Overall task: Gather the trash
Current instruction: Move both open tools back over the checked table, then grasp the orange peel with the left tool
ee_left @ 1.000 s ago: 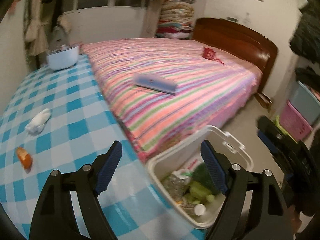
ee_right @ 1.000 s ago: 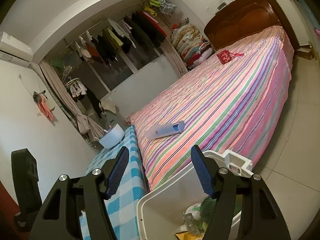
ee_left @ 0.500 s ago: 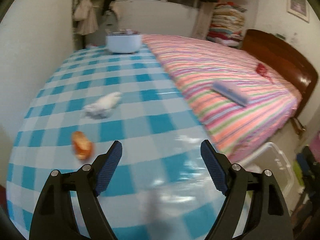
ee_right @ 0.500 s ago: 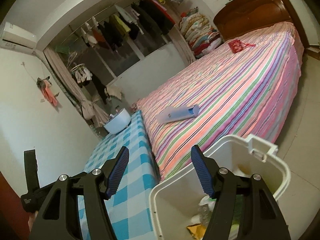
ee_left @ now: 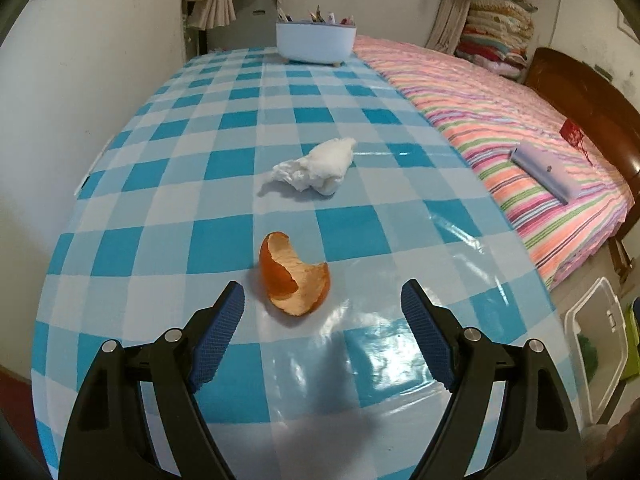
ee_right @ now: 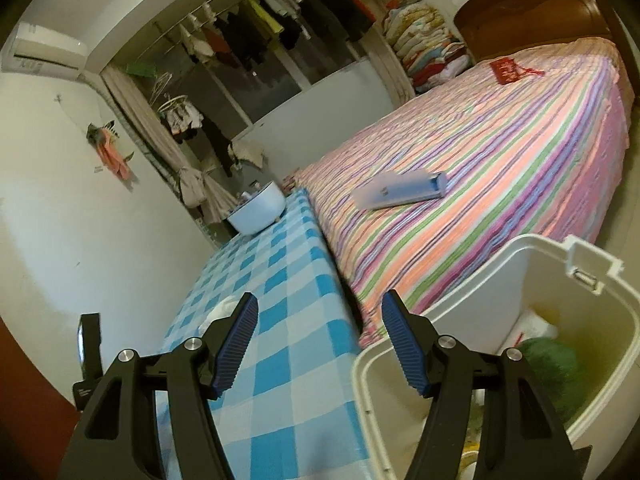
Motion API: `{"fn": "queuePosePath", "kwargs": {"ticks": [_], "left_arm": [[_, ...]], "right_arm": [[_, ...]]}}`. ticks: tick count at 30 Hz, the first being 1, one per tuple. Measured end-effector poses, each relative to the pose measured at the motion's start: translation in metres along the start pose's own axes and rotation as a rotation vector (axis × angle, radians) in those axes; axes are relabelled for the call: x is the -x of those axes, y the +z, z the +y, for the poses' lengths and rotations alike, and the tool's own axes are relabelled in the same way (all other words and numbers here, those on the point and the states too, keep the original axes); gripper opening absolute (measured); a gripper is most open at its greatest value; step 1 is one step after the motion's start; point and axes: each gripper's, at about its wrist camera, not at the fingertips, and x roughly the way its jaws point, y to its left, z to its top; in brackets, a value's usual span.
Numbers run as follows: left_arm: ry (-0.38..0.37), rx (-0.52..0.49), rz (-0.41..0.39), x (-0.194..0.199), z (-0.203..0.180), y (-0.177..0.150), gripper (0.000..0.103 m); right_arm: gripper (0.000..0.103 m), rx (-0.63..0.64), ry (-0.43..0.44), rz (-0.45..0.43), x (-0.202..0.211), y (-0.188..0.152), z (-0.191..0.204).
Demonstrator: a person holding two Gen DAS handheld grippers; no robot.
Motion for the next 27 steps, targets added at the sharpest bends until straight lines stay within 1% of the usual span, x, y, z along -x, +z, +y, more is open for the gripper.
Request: {"fn": "queuePosePath", "kwargs": {"ticks": [3,6,11,12,13,14,15,18,22,24,27], "left_arm": [[-0.001,-0.009,0.012,-0.006,-0.001,0.004,0.080],[-0.018,0.006,0.024,-0.010,0.007,0.008,0.080],[-0.007,0.020,0.049,-0.025,0.020,0.010,0.076],[-0.005,0.021,0.049,-0.026,0.023,0.012,0.074],[0.000,0.023,0.050,-0.027,0.024,0.014,0.067],[0.000,0.025,0.052,-0.028,0.026,0.014,0.062],[-0.005,0.029,0.060,-0.031,0.027,0.015,0.056],[-0.024,0.037,0.094,-0.039,0.028,0.013,0.055],[-0.029,0.037,0.112,-0.045,0.028,0.013,0.041],[-0.033,0.040,0.094,-0.042,0.028,0.016,0.034],[-0.039,0.048,0.088,-0.038,0.029,0.018,0.031]], "right_arm": [[0.063,0.015,0.015,0.018,-0.007,-0.004,0.009],[0.063,0.028,0.020,0.028,-0.012,-0.007,0.016],[0.063,0.042,0.036,0.049,-0.021,-0.009,0.030],[0.063,0.046,0.040,0.054,-0.023,-0.009,0.033],[0.063,0.052,0.043,0.059,-0.025,-0.008,0.037],[0.063,0.057,0.048,0.065,-0.027,-0.008,0.040],[0.063,0.062,0.053,0.070,-0.029,-0.007,0.042],[0.063,0.082,0.070,0.079,-0.036,-0.004,0.053],[0.063,0.107,0.101,0.097,-0.047,0.004,0.070],[0.063,0.123,0.116,0.108,-0.055,0.010,0.080],[0.063,0.161,0.134,0.127,-0.070,0.015,0.097]]}}
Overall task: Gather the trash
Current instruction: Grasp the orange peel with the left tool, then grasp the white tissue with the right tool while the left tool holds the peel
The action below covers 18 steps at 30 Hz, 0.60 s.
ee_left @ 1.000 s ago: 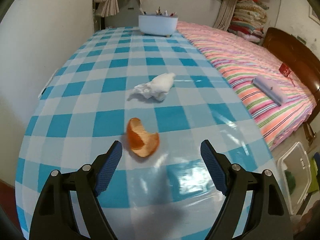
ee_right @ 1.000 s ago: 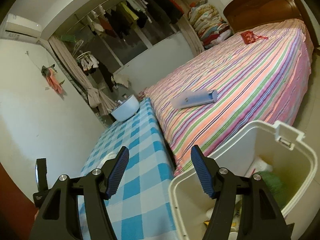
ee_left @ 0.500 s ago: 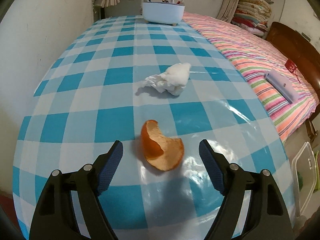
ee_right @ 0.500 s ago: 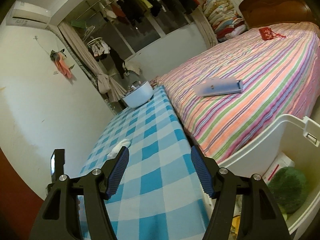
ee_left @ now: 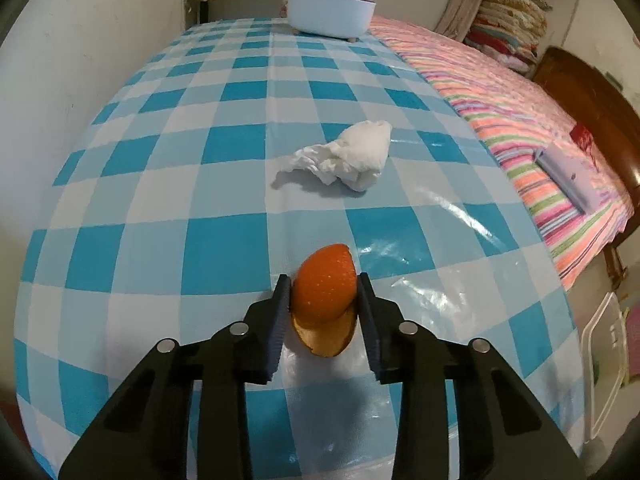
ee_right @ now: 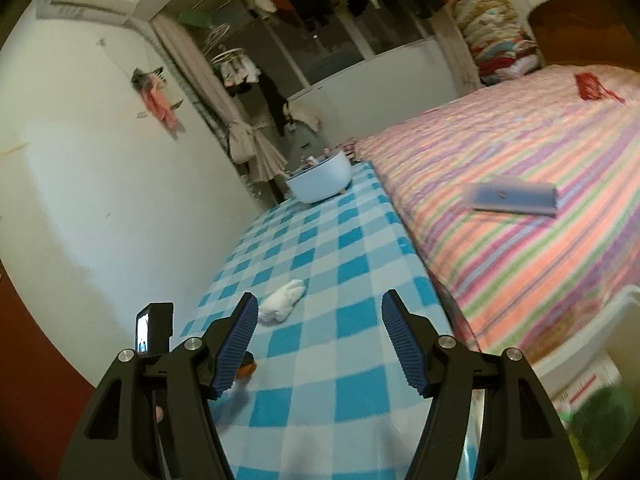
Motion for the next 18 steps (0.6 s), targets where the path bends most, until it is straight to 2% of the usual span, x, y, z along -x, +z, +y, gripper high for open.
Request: {"fn": "queuePosePath", "kwargs": {"ticks": [4,8,18], "left_arm": [[-0.025,0.038,-0.004,0.004,0.010,0.000,0.027],[-0.021,0.056,-0.005,0.006,0.019,-0.003,0.026],[-0.040,0.106,-0.027,0.022,0.034,-0.003,0.026]], "right_arm": [[0.063,0.015,0.036,0.100,-0.040,0.006,0.015],[0.063,0.041,0.030,0.187,-0.081,0.007,0.029],[0.063,0.076,-0.013,0.328,-0.182,-0.005,0.067]]}}
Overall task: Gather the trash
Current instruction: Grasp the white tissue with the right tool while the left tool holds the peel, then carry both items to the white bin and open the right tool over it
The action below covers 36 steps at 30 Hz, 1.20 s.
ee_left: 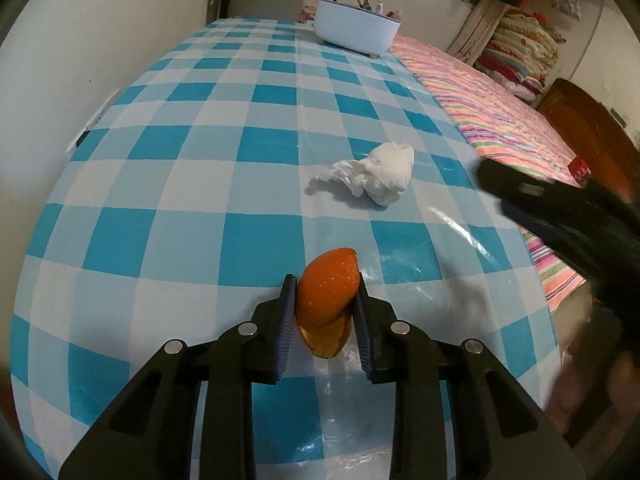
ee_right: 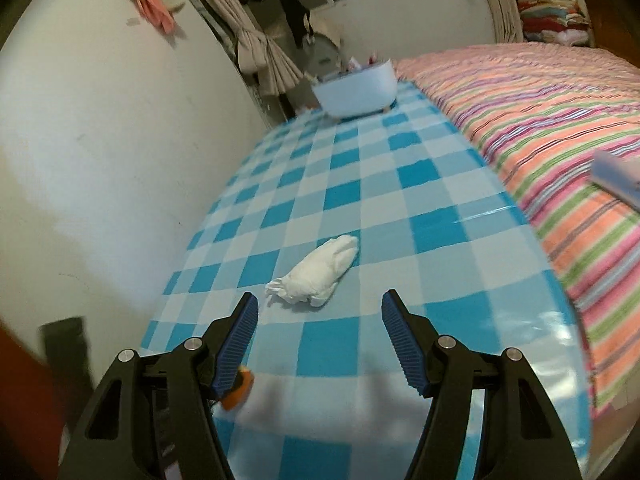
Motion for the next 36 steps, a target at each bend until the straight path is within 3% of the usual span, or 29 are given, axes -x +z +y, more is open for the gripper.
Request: {"fn": "queuePosePath", "kwargs": {"ticks": [8,18,20,22,24,36], "left_arm": [[-0.011,0.015,-0.015,0.010,0.007,0.000,0.027],[-0.016,0.025,-0.028,0.020,0.010,-0.001,0.027],[-0.016,0.024,-0.029,0.021,0.010,-0.001,0.027],[-0.018,0.021,-0.030,0.022,0.009,-0.001,0.027],[-0.017,0.023,-0.031,0.023,0.010,-0.001,0.027],[-0.032,0.001,-0.032,0.029,-0.004,-0.005,0.027]], "right_arm": [[0.063,-0.002,-0.120,0.096,-0.074,0.010,0.014],[0.062,-0.002,-0.236,0.156,-0.123,0.020,0.019],[0.058,0.010,-0.244,0.153,-0.127,0.022,0.021],[0.034,0.011,-0.220,0.156,-0.129,0.023,0.021],[0.029,0.053,-0.209,0.149,-0.126,0.022,0.026],[0.028,0.082,-0.117,0.069,-0.060,0.005,0.018]]}}
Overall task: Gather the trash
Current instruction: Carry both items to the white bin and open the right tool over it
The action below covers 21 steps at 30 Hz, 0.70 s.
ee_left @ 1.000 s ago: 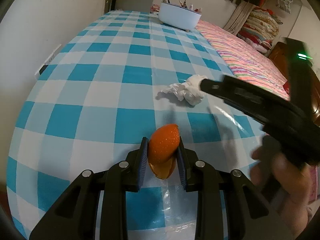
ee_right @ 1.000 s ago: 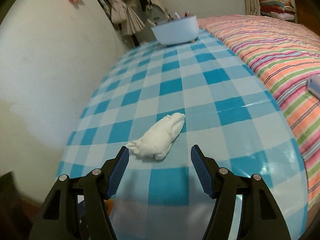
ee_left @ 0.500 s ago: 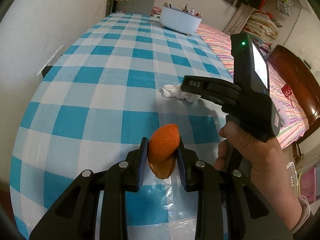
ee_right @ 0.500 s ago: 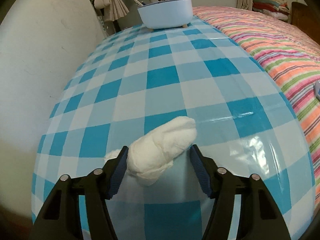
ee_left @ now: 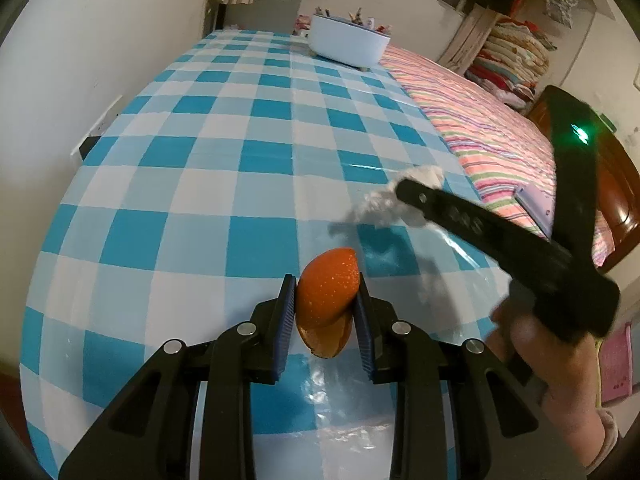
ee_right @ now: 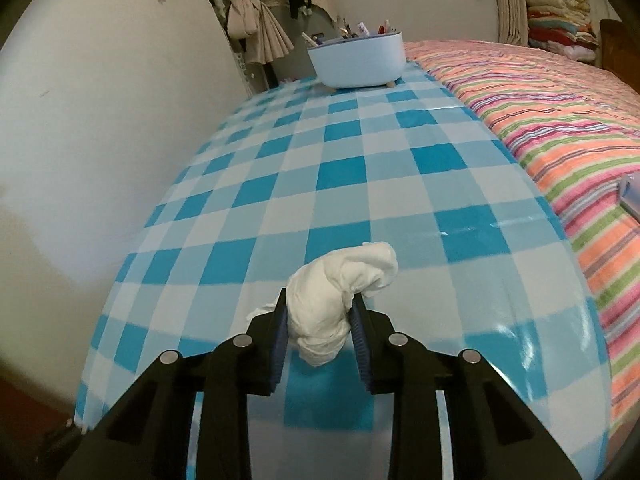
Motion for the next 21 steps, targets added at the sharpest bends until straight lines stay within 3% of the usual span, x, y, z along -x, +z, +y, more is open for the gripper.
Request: {"fn": "queuePosePath", "kwargs": {"ticks": [21], "left_arm": [[-0.019,-0.104,-0.010,0.022,-0.054,-0.023,0.027]], "right_arm": [[0.028,0.009,0.042,-0.088,0.117,-0.079,-0.057]]}}
